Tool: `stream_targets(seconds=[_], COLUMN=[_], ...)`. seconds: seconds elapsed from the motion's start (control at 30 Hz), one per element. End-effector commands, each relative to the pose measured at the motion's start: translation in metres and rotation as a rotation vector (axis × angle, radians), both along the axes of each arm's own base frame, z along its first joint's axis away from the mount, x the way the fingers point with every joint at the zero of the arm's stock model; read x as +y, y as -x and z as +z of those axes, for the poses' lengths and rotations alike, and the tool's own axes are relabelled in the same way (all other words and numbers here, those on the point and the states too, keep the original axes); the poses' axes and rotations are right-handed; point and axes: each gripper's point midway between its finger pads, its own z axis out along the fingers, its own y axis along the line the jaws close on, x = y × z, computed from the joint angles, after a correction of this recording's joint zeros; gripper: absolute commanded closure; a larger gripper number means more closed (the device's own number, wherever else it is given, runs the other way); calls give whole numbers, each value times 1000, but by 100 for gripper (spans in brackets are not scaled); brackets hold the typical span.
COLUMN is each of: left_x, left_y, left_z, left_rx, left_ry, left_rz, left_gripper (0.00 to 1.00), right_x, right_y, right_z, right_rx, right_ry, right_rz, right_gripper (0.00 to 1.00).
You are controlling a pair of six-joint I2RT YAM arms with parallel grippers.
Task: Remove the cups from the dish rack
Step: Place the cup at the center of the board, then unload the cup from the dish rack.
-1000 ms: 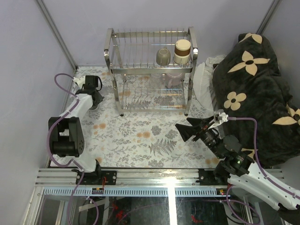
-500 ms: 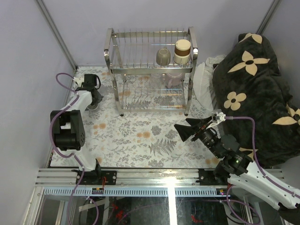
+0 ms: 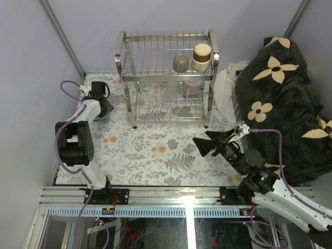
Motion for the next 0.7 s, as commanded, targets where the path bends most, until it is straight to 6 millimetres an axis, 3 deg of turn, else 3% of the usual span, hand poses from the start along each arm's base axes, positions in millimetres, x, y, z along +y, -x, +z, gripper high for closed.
stream_targets(seconds=[0.0, 0.27, 0.53, 0.67], left_x=[3, 1, -4, -9], left_y=[-10, -10, 4, 18], left_z=[16, 37, 84, 98], left_rx=[-48, -100, -230, -277], left_ry=[-1, 7, 29, 52], left_rz=[1, 5, 25, 25], left_gripper=[63, 47, 29, 27], right_x=[-4, -3, -2, -1], right_y=[-4, -5, -6, -7], right_z=[13, 12, 10, 9], right_rx=[-32, -29, -27, -26], right_ry=[-37, -35, -28, -20], right_rz=[-29, -30, -33, -34], right_gripper=[0, 0, 0, 0])
